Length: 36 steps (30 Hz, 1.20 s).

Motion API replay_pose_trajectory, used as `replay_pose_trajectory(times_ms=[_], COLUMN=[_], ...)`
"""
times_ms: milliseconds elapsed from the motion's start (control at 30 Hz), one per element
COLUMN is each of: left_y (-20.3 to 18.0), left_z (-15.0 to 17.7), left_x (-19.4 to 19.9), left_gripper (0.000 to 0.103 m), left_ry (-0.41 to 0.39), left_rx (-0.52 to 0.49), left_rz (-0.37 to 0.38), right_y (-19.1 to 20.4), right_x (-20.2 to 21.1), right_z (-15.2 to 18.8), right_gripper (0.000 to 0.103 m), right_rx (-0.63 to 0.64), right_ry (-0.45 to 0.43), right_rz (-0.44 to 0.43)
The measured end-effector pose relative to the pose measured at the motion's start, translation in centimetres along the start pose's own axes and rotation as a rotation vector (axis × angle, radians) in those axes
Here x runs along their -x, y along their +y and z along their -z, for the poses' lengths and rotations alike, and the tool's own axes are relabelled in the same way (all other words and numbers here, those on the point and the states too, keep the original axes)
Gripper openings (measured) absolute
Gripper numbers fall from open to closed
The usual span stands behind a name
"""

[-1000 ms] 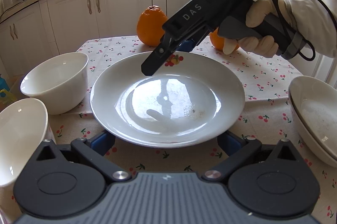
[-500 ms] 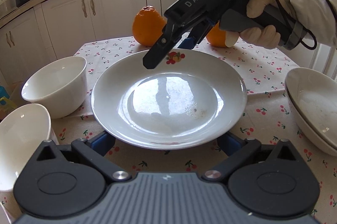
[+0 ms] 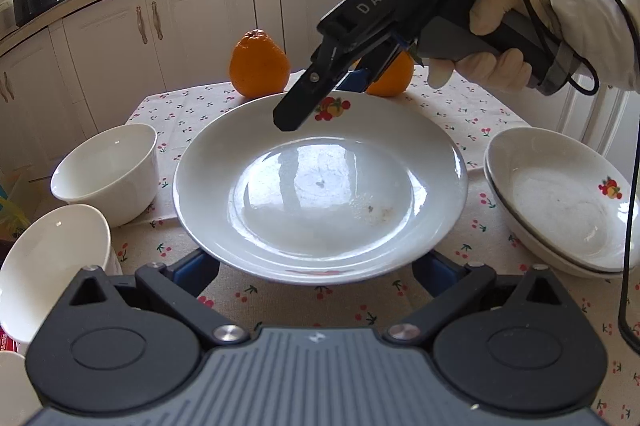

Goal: Organize plates and bowls
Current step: 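Lift the cherry-decal plate with both grippers and carry it to the plate stack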

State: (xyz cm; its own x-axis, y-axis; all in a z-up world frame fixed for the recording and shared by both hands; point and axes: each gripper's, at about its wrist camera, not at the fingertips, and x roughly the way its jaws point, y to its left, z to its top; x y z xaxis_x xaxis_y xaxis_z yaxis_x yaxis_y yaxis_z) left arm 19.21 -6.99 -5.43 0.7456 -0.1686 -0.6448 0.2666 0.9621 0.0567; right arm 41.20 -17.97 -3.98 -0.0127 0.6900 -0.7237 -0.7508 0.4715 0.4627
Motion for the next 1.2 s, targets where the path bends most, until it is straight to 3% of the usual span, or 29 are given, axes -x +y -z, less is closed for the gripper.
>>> replay_pose_trajectory(times_ms=[500, 1200], left_y=[-2.4, -7.5], left_z=[0.0, 0.0], left_x=[3.6, 4.9], left_gripper=[0.102, 0.102], left_ry=[-0.01, -0.005], left_rx=[-0.076, -0.195], left_rz=[0.072, 0.212], right_y=[3.3, 3.6], right_x=[4.6, 10.2], right_z=[4.1, 12.5], right_gripper=[0.089, 0.089], right_rx=[-0.049, -0.154], right_ry=[-0.081, -0.171], right_rz=[0.054, 0.149])
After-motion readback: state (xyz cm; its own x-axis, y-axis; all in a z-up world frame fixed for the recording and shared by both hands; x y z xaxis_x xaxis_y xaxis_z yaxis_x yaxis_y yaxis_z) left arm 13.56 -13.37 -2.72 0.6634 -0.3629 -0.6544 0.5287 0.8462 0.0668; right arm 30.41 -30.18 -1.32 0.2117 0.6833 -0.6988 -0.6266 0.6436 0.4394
